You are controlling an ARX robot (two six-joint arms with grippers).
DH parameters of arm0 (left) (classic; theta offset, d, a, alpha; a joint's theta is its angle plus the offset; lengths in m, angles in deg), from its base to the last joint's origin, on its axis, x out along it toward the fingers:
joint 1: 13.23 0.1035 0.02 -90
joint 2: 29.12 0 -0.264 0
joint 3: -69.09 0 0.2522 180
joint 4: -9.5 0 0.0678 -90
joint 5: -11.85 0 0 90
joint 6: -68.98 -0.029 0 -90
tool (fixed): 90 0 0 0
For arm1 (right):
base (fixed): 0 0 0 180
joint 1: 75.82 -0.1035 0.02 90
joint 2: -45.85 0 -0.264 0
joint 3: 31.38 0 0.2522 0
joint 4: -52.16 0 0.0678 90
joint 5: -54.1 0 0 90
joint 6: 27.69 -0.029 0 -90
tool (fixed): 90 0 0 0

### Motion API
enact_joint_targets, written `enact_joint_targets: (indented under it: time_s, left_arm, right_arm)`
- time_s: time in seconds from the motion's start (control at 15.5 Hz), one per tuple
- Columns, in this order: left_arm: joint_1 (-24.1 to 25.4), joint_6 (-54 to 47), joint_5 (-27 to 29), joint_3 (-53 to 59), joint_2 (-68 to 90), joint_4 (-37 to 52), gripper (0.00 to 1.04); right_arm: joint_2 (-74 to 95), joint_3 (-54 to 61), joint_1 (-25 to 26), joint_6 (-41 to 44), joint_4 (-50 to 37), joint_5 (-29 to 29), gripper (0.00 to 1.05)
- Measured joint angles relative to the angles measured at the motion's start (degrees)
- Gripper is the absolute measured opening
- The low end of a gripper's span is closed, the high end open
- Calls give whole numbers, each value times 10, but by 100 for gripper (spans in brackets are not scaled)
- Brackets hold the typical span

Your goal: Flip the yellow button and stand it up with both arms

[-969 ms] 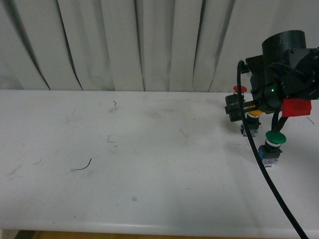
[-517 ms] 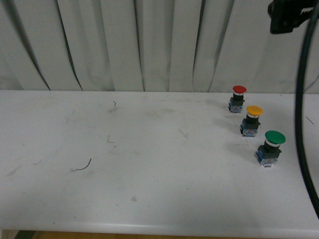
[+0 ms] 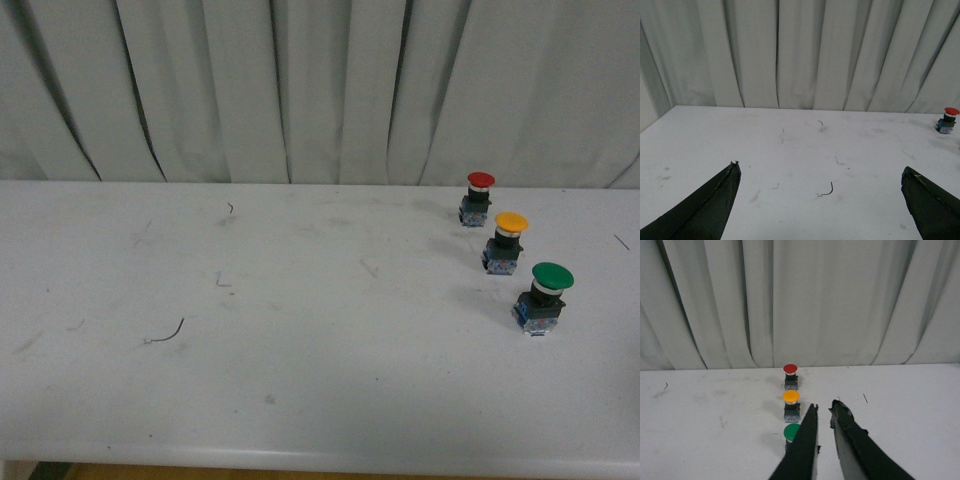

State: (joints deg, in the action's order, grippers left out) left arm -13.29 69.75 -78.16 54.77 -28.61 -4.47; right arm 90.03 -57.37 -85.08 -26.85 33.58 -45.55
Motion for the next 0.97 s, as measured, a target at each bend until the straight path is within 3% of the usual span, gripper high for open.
enact_joint_targets:
  time_s: [0.06, 0.32, 0.39, 0.52, 0.97]
  left_arm:
    - [0, 0, 0, 0, 0, 0, 98]
    - [0, 0, 0, 0, 0, 0, 98]
    - [0, 0, 0, 0, 0, 0, 98]
    - [0, 0, 0, 0, 0, 0, 98]
    - [0, 0, 0, 0, 0, 0, 98]
  right_arm:
    - [-19, 18, 10, 1, 7, 12, 2]
    - [-86, 58, 38, -3, 33, 41, 2]
    - [-102, 65, 62, -3, 43, 75, 2]
    - [-130, 78, 97, -4, 59, 89, 2]
    - [-226, 116, 93, -4, 114, 96, 2]
